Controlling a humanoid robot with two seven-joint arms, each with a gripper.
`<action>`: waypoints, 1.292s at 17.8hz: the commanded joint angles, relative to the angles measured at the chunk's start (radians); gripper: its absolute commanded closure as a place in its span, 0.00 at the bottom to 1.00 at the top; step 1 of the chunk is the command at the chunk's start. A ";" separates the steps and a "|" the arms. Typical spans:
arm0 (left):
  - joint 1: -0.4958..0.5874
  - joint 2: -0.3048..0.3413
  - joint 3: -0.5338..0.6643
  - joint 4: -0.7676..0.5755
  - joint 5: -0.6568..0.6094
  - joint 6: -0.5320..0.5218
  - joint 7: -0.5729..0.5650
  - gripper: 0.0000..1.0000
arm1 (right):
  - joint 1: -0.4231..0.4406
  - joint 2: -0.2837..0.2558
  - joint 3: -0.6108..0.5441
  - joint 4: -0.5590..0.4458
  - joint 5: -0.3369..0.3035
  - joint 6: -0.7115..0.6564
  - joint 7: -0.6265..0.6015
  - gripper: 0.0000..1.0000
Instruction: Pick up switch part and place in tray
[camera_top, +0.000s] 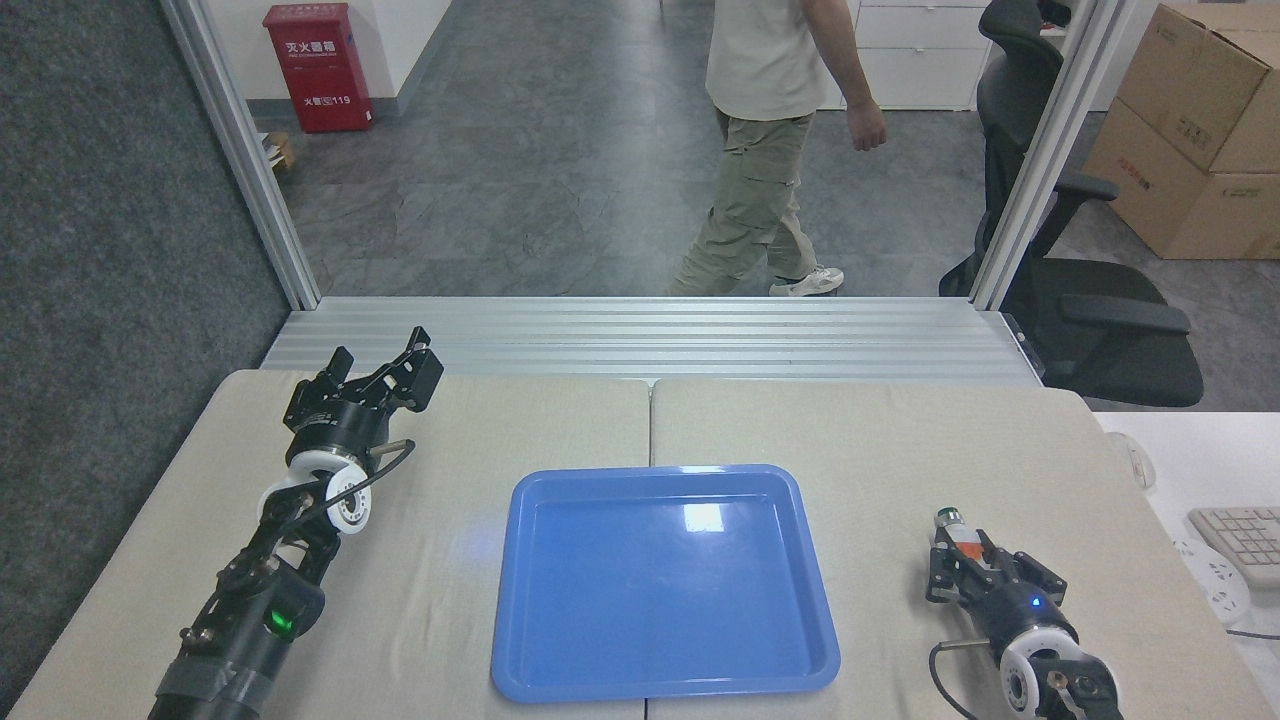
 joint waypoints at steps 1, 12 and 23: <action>0.000 0.000 0.000 0.000 0.000 0.000 0.001 0.00 | -0.039 0.019 -0.002 -0.058 -0.009 0.048 -0.001 1.00; 0.000 0.000 0.000 0.000 0.000 0.000 0.001 0.00 | -0.145 0.233 0.459 -0.462 0.093 0.102 0.088 1.00; 0.000 0.000 0.000 0.000 0.000 0.000 0.001 0.00 | 0.045 0.260 0.550 -0.255 0.238 0.235 0.142 0.22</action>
